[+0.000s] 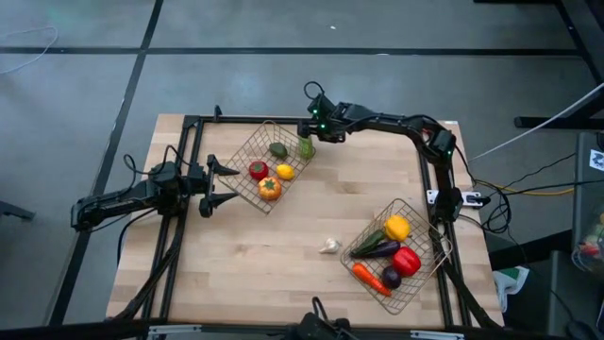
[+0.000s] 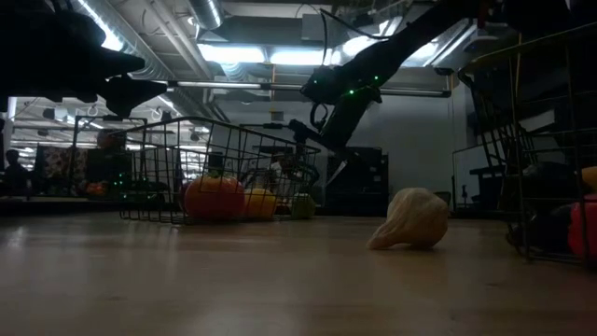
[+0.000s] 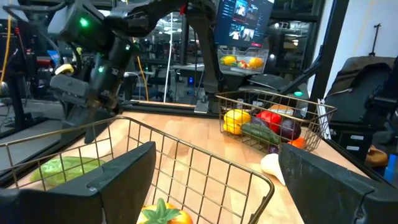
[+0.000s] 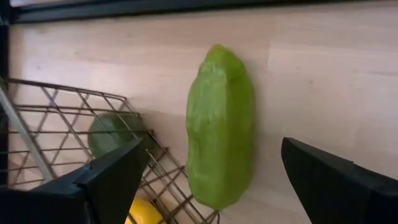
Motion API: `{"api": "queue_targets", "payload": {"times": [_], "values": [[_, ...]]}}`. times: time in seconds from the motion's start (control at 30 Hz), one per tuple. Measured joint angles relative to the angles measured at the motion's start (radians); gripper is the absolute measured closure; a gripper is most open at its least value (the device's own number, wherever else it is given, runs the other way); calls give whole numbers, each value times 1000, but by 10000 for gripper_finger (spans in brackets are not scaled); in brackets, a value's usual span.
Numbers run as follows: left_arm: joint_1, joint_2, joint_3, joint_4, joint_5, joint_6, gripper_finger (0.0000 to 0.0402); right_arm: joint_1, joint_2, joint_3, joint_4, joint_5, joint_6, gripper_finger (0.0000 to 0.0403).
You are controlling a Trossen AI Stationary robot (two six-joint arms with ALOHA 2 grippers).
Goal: Sort produce into baskets
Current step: Put the chayote into the bottom basket
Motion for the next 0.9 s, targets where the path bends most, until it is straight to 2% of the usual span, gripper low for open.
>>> {"api": "queue_targets", "payload": {"times": [0.4, 0.9], "values": [[0, 0, 0, 0, -4, 0, 66, 5, 64, 0, -11, -80, 23, 31], [0, 0, 0, 0, -8, 0, 66, -3, 63, 0, -50, 8, 66, 31]]}}
